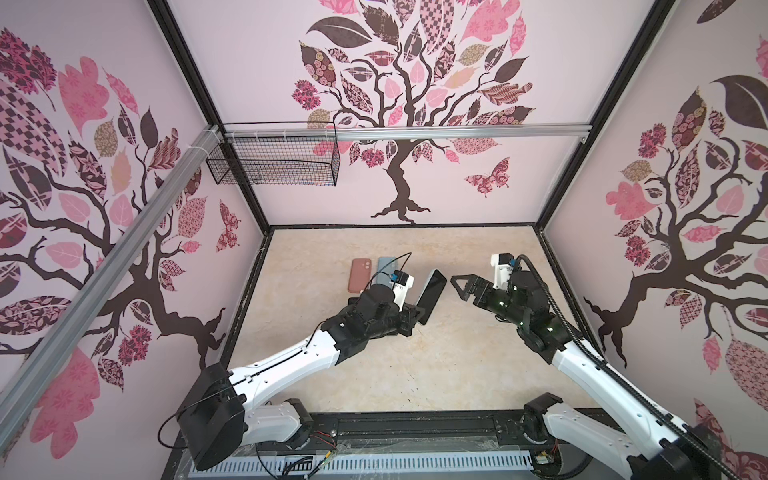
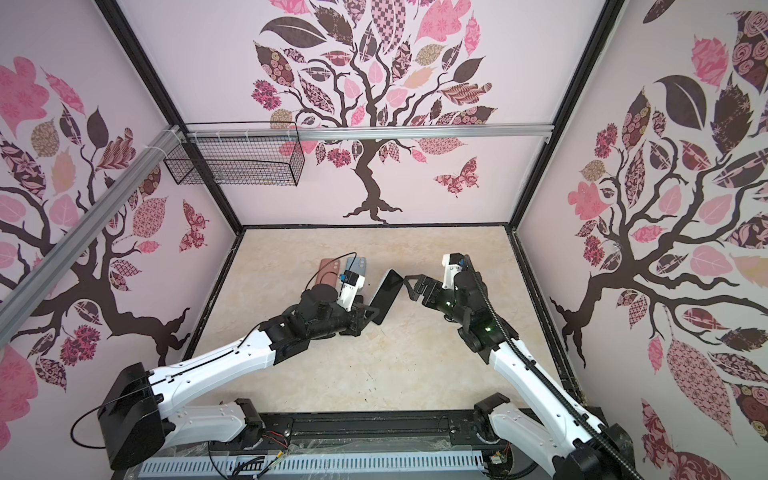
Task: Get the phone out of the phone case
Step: 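Open the right gripper and draw it back while the left lifts the phone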
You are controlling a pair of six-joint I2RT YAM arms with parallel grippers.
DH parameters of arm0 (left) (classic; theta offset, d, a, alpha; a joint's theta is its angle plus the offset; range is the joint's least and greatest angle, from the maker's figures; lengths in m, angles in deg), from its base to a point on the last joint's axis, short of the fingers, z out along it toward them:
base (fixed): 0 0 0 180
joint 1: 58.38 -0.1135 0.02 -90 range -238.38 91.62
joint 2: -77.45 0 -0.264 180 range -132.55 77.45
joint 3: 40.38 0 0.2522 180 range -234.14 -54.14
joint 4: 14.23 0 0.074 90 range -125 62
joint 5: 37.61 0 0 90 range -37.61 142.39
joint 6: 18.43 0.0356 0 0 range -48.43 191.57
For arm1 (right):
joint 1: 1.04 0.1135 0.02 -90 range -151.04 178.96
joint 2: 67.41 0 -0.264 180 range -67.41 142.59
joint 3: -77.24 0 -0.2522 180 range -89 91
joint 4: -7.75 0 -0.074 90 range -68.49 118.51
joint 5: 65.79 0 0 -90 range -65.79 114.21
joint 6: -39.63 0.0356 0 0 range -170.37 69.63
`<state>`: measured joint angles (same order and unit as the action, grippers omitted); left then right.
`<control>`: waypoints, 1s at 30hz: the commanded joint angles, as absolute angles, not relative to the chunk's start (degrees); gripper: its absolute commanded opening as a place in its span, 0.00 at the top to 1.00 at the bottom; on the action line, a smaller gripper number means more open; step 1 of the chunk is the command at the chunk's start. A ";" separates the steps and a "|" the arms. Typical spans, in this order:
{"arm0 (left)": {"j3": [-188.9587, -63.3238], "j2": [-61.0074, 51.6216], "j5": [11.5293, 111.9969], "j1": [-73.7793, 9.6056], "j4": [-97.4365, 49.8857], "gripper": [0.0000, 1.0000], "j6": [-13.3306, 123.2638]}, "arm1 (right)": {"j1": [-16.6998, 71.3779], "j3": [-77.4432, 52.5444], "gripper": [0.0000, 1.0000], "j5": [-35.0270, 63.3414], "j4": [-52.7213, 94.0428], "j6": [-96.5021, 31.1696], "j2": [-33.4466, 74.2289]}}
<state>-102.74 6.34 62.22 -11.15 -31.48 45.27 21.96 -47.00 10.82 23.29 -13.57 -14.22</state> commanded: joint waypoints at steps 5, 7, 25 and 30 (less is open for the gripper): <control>-101.69 14.26 71.11 -14.74 -26.71 1.00 54.91 | 21.88 -36.37 0.00 0.23 28.95 -29.44 -14.62; -100.89 16.63 75.47 -15.20 -26.26 1.00 59.53 | 21.88 -34.61 0.01 -4.75 29.14 -30.99 -14.22; -103.19 20.86 103.98 -24.18 -32.66 1.00 85.18 | 21.87 -26.51 0.21 -39.12 20.12 -28.50 -10.90; -106.14 19.23 104.43 -24.16 -36.42 1.00 89.41 | 21.93 -26.00 0.34 -39.82 22.51 -27.49 -8.95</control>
